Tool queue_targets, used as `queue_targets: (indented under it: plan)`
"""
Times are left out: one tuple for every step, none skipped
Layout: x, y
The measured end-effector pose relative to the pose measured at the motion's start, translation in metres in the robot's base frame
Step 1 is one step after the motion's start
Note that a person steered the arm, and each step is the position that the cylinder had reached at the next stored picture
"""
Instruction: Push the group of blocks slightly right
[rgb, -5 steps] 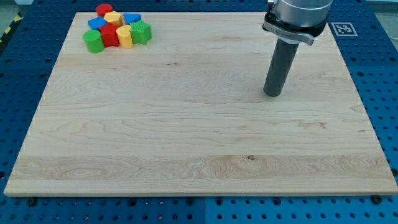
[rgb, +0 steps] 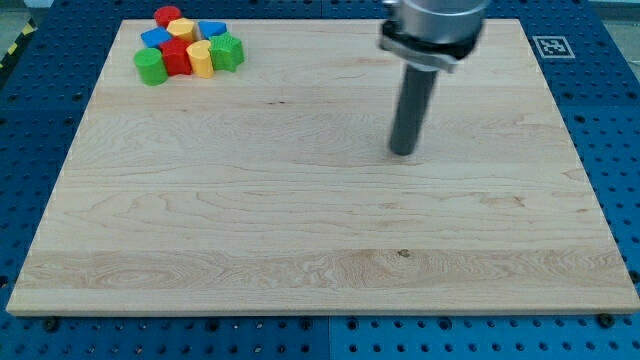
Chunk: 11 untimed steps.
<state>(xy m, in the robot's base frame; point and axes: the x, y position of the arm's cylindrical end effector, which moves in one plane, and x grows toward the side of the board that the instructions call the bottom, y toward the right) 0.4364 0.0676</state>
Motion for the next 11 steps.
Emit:
queue_targets:
  plan:
    - [-0.011, -0.077]
    - [-0.027, -0.151]
    - [-0.035, -0.226]
    - [-0.046, -0.311]
    - [-0.091, -0.370]
    - [-0.096, -0.372]
    - [-0.100, -0.372]
    - [-0.105, -0.373]
    - [-0.137, -0.372]
    - [-0.173, -0.370]
    - [-0.173, -0.370]
